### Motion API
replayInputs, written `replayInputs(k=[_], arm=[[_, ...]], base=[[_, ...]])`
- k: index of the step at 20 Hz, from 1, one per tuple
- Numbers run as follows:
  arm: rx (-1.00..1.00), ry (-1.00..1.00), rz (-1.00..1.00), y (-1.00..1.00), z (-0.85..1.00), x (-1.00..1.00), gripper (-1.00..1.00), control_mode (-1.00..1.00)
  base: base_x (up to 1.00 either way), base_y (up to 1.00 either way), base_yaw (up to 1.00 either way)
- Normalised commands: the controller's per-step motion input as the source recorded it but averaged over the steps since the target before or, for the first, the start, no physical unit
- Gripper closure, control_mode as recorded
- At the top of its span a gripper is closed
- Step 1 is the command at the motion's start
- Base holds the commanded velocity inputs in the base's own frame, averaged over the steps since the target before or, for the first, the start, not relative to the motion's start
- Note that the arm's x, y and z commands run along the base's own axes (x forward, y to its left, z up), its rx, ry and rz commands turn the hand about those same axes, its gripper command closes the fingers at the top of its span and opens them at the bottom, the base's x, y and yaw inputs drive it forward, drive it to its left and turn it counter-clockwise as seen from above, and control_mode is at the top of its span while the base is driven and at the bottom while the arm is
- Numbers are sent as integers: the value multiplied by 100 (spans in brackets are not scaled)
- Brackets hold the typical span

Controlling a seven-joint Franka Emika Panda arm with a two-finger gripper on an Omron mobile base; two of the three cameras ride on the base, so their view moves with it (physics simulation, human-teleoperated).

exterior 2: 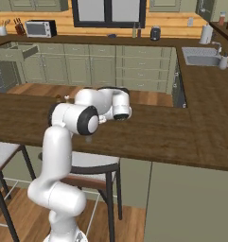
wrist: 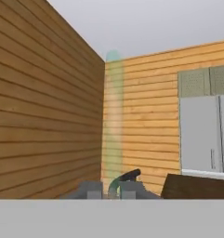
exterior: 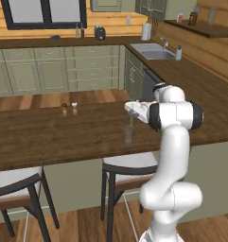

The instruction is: Take a straw from the drawer in front and place it inside the glass cup on the dining counter.

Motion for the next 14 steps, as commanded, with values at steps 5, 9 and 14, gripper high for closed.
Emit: replayInputs(k=[5, 9, 14], arm=[[-6, 0, -14, 0, -7, 0, 100, -100], [2, 5, -5, 0, -5, 13, 100, -100], [5, 5, 0, 2, -8, 31, 100, -100]], base=[[0, 0, 0], [0, 0, 0], [0, 0, 0]])
